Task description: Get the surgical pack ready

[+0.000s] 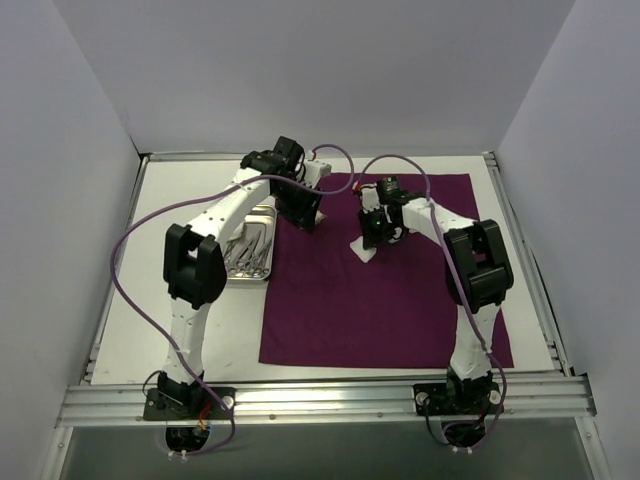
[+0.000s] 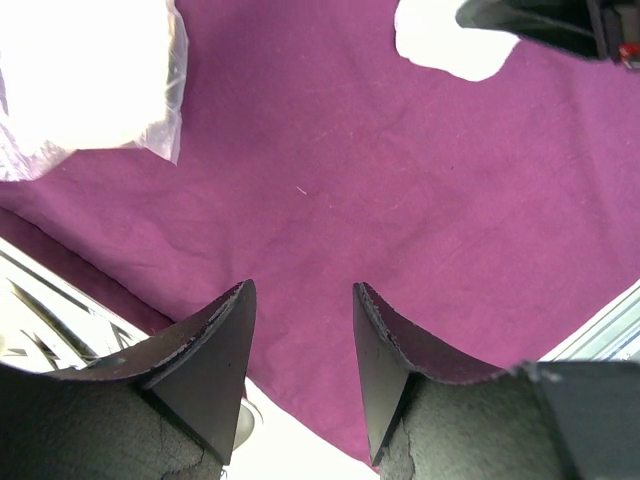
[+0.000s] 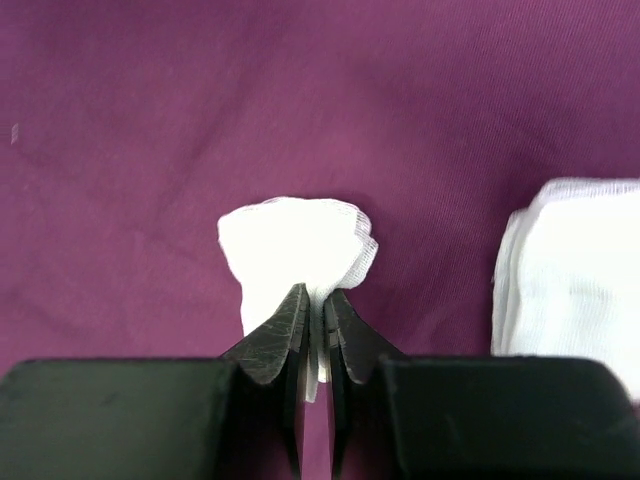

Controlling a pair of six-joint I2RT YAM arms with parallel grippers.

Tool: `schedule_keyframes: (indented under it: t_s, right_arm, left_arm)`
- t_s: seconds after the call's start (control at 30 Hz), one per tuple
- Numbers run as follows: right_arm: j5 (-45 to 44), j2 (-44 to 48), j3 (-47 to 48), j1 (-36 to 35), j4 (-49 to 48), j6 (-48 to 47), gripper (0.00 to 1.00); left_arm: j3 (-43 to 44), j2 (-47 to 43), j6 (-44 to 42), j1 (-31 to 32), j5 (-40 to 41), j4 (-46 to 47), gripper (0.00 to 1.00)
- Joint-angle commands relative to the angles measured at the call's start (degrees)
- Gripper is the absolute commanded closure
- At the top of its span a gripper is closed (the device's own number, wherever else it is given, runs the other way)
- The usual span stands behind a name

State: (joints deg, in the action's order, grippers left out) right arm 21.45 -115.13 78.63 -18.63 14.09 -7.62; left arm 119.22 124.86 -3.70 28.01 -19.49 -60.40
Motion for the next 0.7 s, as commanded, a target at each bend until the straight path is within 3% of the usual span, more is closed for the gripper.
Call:
schedule_keyframes:
  t_s: [0.0,0.27,0.67]
  right_arm:
    - [-0.3,6.7,1.2,-0.3,5.2,-0.7,1.0]
    - [-1.4,10.0,5.2,3.9,9.3,-3.8,1.0]
    - [-2.9,1.3,12.6,11.0,9.3,-8.1,1.0]
  left_arm:
    - [3.8,0.9,-1.1,-0.3,0.3,-0.8,0.47]
    - [3.6,0.7,-1.1,-0.3,-0.6,-0.8,0.47]
    - [1.5,-0.9,-1.0,-0.3,-0.3,-0.9,0.47]
